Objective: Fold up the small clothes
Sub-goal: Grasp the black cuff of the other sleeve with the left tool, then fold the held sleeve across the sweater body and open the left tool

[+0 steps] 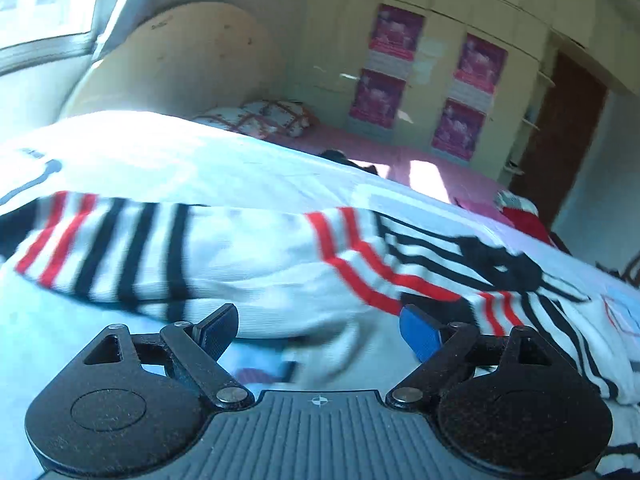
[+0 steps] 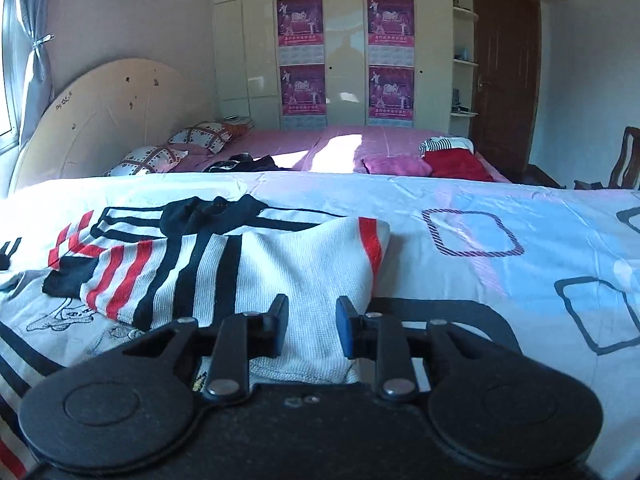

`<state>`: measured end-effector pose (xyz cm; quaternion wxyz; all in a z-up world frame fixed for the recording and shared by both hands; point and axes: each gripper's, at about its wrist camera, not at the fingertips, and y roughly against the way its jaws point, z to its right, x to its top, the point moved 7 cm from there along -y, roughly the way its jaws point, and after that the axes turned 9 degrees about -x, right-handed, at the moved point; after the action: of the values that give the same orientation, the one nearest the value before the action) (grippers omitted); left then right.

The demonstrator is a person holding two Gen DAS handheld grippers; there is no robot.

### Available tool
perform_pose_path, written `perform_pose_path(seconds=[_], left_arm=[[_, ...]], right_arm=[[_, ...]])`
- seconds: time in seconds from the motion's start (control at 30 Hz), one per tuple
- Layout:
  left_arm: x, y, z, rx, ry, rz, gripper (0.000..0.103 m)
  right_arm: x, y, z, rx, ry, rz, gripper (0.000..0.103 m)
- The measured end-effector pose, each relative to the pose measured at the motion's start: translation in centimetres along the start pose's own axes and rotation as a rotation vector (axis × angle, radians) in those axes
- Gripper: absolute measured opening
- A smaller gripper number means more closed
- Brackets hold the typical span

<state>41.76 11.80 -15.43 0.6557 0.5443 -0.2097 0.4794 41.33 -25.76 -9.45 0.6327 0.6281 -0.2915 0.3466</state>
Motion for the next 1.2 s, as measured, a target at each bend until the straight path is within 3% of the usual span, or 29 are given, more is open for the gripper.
perform_pose_path(seconds=[0.1, 0.17, 0.23, 0.33, 0.6, 0.67, 0.77, 0.83, 0.9, 1.03, 1.13, 1.2], left_arm=[[0.9, 2.7, -10.7, 0.079, 0.271, 0.063, 0.087], [1.2, 4.3, -17.2, 0.118, 0.447, 0.128, 0.077], [1.2, 4.8, -22.4, 0.148, 0.56, 0.158, 0.073], [1.0, 4.0, -27.0, 0.085, 0.678, 0.189, 0.065], [2.7, 0.3, -28.6, -0.014, 0.667, 0.222, 0.064], [2.8, 0.0, -28.6, -0.078, 0.685, 0.246, 0.052], [2.3, 0.1, -28.4, -0.149, 0.672, 0.29, 0.049], [2.0, 0.2, -28.4, -0.22, 0.717, 0.331, 0.034], [1.7, -0.4, -28.7, -0.19, 0.72, 0.318, 0.032], [1.9, -2.3, -29.7, -0.081, 0.743, 0.246, 0.008], [3.3, -3.0, -28.7, -0.031, 0.664, 0.196, 0.005], [4.8, -2.6, -26.7, -0.067, 0.609, 0.206, 0.005]], right_arm=[[-0.5, 0.6, 0.6, -0.042, -0.021, -0.032, 0.026], [-0.9, 1.3, 0.1, -0.059, -0.04, -0.056, 0.027], [-1.2, 2.1, -1.1, -0.074, -0.053, -0.067, 0.027], [-1.1, 3.2, -3.6, -0.085, -0.048, -0.064, 0.027], [0.7, 4.8, -9.1, -0.093, -0.018, -0.029, 0.026], [1.1, 5.0, -9.6, -0.102, -0.017, -0.022, 0.026], [1.4, 5.2, -9.9, -0.117, -0.026, -0.019, 0.026], [1.5, 5.3, -9.9, -0.124, -0.033, -0.018, 0.026], [1.5, 5.4, -10.0, -0.134, -0.03, -0.017, 0.026], [1.4, 5.5, -10.1, -0.138, -0.029, -0.017, 0.026], [1.3, 5.4, -10.0, -0.142, -0.038, -0.019, 0.026], [1.2, 5.5, -9.4, -0.146, -0.058, -0.02, 0.026]])
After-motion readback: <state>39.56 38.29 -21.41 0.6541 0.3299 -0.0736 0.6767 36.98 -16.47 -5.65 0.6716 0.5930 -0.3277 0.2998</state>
